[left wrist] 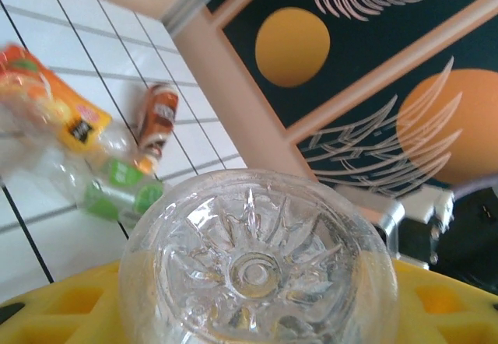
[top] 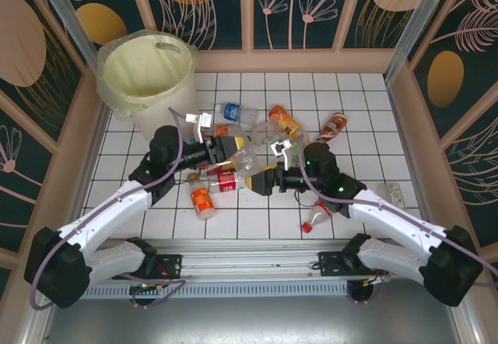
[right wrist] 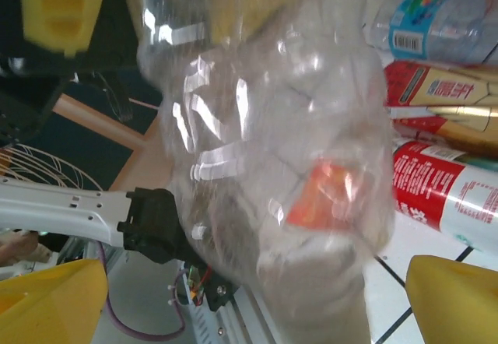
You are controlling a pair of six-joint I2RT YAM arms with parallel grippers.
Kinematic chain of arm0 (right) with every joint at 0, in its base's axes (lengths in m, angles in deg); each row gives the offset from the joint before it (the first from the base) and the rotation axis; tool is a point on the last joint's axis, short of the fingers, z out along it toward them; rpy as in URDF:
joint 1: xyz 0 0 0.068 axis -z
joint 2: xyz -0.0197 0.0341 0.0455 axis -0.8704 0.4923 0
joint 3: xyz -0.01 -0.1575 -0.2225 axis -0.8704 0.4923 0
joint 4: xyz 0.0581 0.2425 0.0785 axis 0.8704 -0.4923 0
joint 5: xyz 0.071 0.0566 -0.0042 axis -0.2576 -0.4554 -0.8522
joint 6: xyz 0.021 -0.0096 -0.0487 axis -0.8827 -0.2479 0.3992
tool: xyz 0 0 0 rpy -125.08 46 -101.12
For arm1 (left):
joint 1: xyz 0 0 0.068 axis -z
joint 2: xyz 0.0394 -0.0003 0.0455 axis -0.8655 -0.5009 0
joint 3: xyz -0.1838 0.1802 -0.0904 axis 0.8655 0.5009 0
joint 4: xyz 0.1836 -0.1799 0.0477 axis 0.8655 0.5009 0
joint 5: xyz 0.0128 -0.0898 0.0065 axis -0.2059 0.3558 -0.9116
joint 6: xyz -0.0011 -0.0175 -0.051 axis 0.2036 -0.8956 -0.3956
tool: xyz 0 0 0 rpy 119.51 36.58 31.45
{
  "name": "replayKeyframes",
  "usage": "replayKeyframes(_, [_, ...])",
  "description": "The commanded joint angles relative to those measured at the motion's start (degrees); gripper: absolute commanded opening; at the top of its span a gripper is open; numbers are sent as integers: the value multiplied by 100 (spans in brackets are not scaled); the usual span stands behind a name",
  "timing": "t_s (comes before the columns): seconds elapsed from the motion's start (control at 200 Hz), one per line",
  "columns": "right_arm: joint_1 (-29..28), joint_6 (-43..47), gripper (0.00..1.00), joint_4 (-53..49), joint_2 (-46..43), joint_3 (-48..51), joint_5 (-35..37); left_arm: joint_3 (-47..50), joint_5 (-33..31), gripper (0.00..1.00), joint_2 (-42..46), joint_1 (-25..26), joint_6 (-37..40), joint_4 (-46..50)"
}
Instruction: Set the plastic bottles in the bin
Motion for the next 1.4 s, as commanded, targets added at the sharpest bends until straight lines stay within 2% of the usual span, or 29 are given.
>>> replayKeyframes(0.0, [56,316,99,-547,-497,-9,377,-862,-834,52,83,22,1073,1440])
replayKeyframes(0.17, [54,626,99,-1207,-1025,-271,793,-2379,-2185,53,-398,14,1992,2920])
replayKeyframes(0.26, [56,698,99,-1354,-1220,-350,881,-3152,-2691,54,-725,11,2388,3420])
replayKeyframes(0.485, [44,738,99,-1398,-1353,-348,866,-4857,-3806,54,-1328,-64,3022,4186])
replayKeyframes(0.646, [12,738,99,-1349,-1369,-348,875,-5863,-4448,53,-1751,-358,3382,4657])
replayKeyframes(0.931, [-59,756,99,-1347,-1346,-374,897,-6793,-4804,52,-2372,-1249,3759,4826])
replayKeyframes(1.081, [-116,738,99,-1349,-1334,-334,985,-6888,-5044,50,-2726,-1610,3875,4641])
replayKeyframes(1.231, [-158,729,99,-1374,-1335,-295,1033,-7088,-4797,50,-3195,-2031,3831,4774])
replayKeyframes(1.396, [-164,704,99,-1437,-1307,-252,1130,-7077,-4579,50,-3654,-2279,3632,4972])
